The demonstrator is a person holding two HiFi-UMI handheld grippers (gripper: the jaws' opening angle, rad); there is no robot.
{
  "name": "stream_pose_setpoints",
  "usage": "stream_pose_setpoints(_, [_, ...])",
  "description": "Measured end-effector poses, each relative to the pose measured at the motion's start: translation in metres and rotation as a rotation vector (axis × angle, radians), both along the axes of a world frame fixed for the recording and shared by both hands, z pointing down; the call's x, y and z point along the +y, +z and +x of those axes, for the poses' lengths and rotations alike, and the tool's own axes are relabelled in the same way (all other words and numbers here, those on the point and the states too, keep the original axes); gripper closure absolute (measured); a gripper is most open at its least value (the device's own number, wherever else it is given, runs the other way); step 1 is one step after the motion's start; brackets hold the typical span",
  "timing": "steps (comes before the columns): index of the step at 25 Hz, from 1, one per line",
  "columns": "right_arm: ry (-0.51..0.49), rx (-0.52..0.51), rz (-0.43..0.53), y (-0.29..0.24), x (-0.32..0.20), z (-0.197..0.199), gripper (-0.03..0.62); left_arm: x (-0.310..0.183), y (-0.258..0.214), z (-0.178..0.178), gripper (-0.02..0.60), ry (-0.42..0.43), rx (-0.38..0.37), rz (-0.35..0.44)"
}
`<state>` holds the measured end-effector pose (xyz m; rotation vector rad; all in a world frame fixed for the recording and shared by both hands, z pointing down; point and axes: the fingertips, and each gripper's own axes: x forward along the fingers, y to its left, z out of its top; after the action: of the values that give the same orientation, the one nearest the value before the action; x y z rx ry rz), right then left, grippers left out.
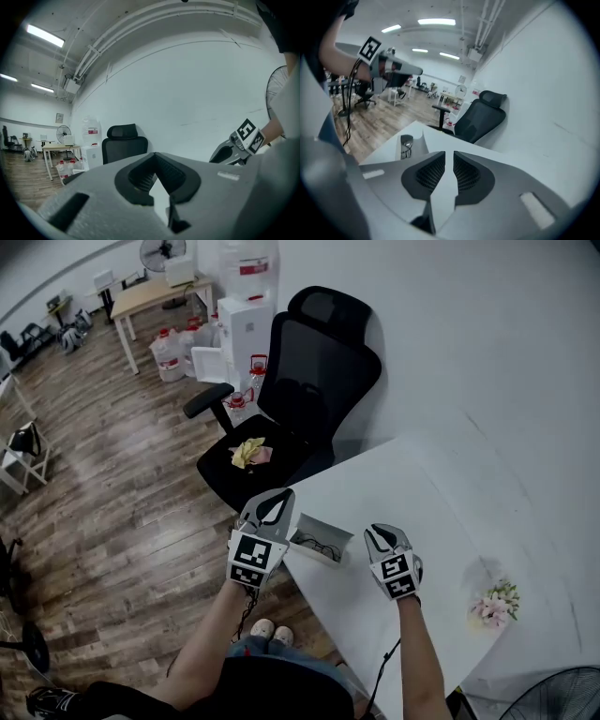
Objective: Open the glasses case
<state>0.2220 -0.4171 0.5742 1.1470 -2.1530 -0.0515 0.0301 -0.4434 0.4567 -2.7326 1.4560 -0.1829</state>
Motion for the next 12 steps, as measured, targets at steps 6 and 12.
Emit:
stream_pose_setpoints(6, [0.169, -0.332, 0.166, -0.067, 0.005, 0.015, 0.554, 0.007, -0.007, 0.02, 0.574, 0.038, 0.005, 0.013])
stream_pose_setpoints(12, [0.302, -0.579, 0.334, -0.121, 0.019, 0.033, 0.569, 0.014, -0.01, 0.032, 0.574, 0.066, 0.003, 0.019])
